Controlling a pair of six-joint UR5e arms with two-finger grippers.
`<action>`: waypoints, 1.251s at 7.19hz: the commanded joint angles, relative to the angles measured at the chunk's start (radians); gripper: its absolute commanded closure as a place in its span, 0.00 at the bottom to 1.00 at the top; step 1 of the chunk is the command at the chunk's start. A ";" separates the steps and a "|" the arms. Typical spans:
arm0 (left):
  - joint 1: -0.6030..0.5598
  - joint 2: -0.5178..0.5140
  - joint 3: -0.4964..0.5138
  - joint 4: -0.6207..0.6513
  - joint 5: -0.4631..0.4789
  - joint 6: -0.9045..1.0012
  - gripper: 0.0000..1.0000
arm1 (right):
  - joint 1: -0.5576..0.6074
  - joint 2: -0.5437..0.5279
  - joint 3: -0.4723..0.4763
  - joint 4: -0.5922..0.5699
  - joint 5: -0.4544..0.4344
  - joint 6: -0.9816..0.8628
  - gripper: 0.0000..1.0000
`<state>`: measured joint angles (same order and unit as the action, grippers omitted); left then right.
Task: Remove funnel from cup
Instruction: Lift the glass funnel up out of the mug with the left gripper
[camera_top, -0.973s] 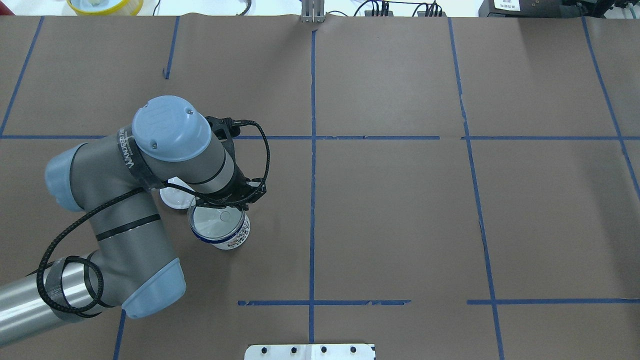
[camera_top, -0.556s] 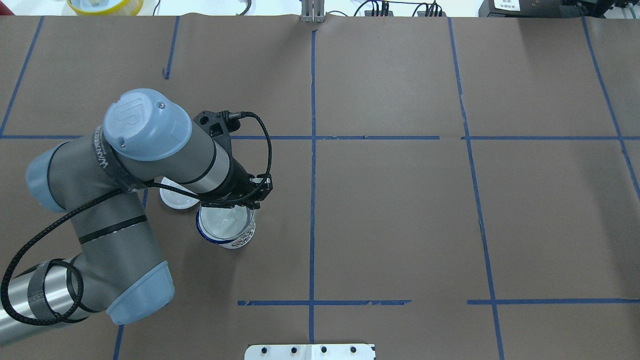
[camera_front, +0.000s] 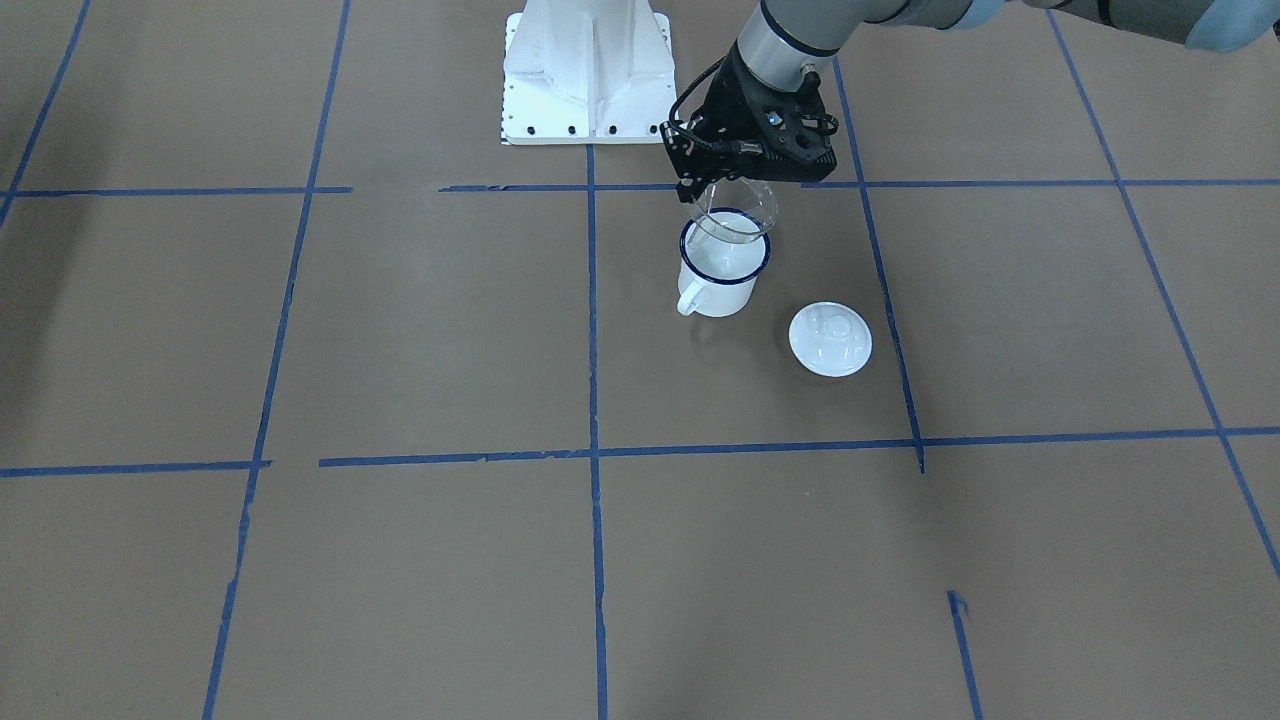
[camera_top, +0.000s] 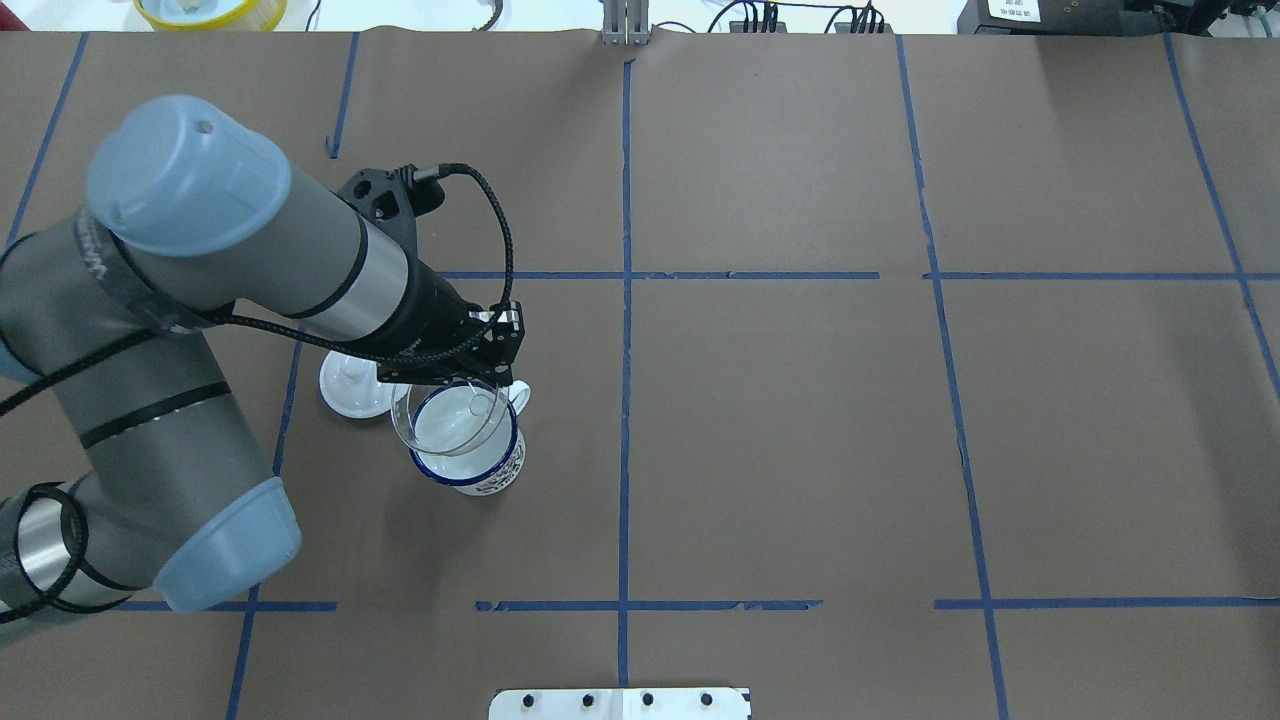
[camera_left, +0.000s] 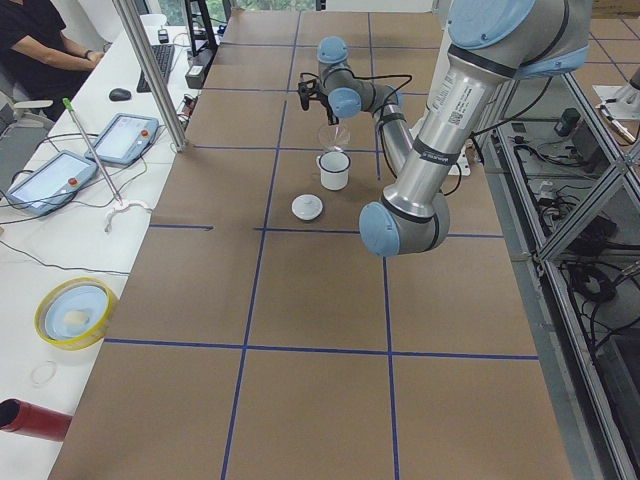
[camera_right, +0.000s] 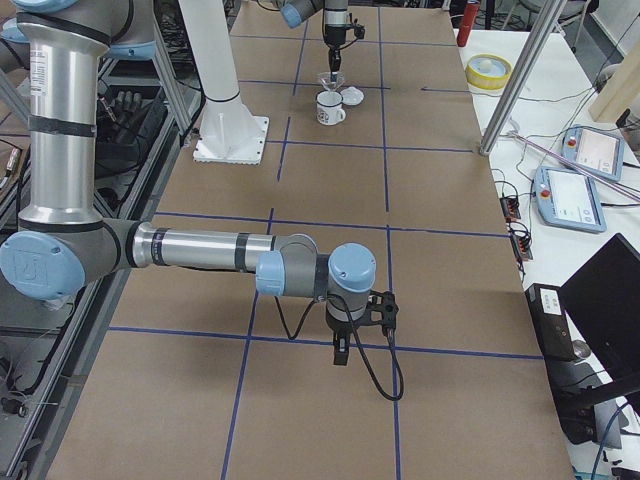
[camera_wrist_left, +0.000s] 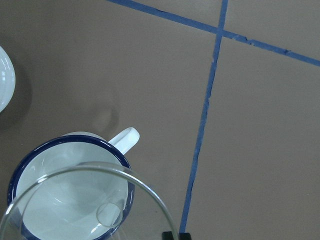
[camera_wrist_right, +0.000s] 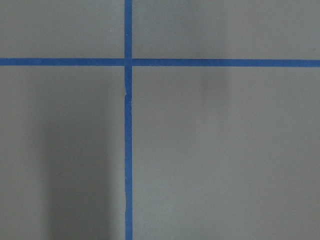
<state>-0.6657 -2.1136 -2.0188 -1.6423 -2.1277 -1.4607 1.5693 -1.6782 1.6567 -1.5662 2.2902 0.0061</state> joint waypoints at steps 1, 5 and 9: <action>-0.118 -0.002 -0.009 -0.001 -0.017 -0.003 1.00 | 0.000 0.000 -0.002 0.000 0.000 0.000 0.00; -0.213 0.001 0.127 -0.271 0.206 -0.206 1.00 | 0.000 0.000 0.000 0.000 0.000 0.000 0.00; -0.193 0.001 0.326 -0.527 0.567 -0.569 1.00 | 0.000 0.000 -0.002 0.000 0.000 0.000 0.00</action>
<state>-0.8704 -2.1128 -1.7495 -2.0837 -1.6825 -1.9109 1.5693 -1.6782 1.6565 -1.5662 2.2902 0.0061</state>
